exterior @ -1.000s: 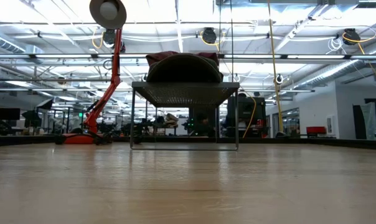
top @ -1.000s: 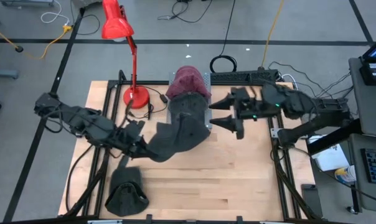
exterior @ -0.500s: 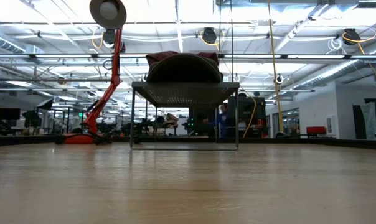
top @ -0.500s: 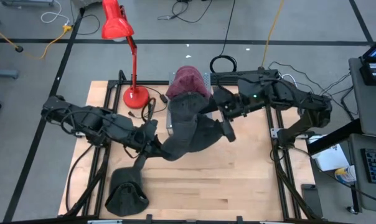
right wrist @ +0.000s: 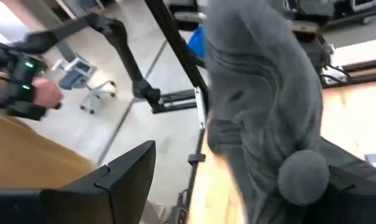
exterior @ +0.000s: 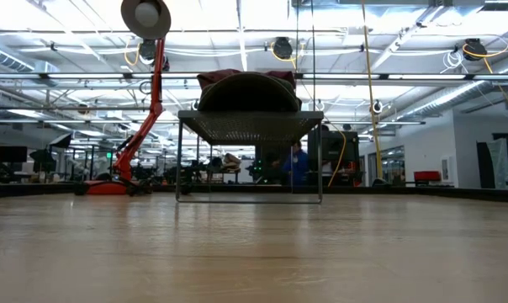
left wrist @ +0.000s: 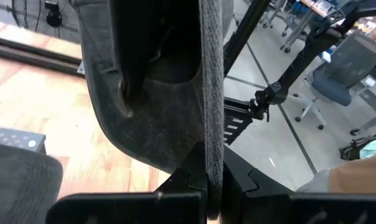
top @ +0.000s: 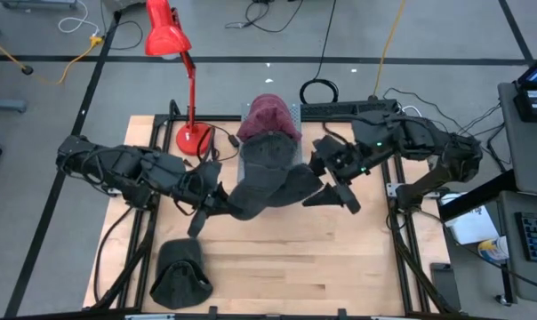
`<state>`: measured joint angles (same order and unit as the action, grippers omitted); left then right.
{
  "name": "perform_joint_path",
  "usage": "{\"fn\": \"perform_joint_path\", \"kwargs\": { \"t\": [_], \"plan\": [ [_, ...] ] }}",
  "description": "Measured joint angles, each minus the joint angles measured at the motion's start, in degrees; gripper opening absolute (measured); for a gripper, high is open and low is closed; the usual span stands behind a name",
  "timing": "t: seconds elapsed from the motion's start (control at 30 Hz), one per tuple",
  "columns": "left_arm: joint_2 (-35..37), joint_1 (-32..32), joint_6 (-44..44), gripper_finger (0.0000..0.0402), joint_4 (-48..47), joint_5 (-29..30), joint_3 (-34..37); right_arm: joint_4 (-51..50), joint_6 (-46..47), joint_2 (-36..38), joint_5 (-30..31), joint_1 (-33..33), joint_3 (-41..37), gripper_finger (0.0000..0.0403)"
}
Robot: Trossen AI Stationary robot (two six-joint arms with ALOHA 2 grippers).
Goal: Pick & Place hat
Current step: Stack the top black cap on top of the black cap on the shelf
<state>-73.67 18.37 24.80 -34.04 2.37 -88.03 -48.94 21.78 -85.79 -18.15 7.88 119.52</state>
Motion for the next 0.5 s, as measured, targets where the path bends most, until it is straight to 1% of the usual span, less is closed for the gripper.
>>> {"fn": "perform_joint_path", "kwargs": {
  "t": [0.1,0.23,0.5],
  "plan": [
    [0.0,-0.7,1.3,0.0008,-0.9,-0.9,0.0,3.2,0.4,0.7,-0.1,1.5,0.0,0.0282],
    [0.0,-1.2,1.1,0.0008,-0.8,-1.0,0.0,3.8,1.9,1.0,0.1,2.8,0.0,0.0267],
    [0.0,-2.0,1.2,0.0008,-1.0,-2.5,0.0,3.6,3.0,1.7,1.8,2.8,0.0,0.0226]
  ]
}}
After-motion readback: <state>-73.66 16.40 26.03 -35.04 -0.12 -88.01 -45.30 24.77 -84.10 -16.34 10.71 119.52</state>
